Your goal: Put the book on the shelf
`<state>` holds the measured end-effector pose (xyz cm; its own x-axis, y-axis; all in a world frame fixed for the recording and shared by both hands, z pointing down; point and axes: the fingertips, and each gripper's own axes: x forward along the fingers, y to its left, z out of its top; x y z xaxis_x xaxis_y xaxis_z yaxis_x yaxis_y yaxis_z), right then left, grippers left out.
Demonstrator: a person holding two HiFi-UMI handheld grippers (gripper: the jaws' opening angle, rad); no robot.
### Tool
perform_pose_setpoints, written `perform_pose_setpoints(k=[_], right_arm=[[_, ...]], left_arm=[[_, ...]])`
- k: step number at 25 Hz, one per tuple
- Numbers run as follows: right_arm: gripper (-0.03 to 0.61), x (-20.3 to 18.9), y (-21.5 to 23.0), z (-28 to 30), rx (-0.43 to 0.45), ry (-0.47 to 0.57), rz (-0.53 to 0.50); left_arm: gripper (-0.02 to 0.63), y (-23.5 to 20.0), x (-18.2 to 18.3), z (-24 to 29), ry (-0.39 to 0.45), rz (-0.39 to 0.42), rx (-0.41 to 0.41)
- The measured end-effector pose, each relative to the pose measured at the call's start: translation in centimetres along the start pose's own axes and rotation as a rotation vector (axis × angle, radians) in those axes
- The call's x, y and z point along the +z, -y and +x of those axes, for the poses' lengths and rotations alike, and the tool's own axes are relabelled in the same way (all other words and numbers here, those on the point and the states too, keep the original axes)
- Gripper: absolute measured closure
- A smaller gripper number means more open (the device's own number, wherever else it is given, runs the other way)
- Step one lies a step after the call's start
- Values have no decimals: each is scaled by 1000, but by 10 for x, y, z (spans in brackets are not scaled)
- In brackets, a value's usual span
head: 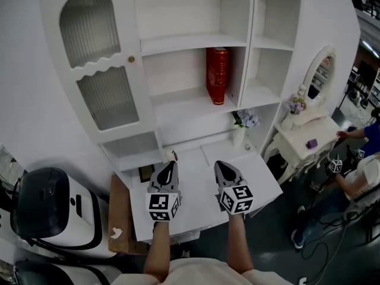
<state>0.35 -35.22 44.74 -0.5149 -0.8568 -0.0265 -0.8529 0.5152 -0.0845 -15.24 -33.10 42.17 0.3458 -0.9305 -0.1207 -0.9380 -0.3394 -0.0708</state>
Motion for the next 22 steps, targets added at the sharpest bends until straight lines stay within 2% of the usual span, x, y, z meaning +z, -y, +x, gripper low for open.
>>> perform_pose_setpoints(k=[22], right_arm=[[552, -5, -2, -4, -16, -6, -2]], left_arm=[[597, 6, -5, -1, -16, -3, -32]])
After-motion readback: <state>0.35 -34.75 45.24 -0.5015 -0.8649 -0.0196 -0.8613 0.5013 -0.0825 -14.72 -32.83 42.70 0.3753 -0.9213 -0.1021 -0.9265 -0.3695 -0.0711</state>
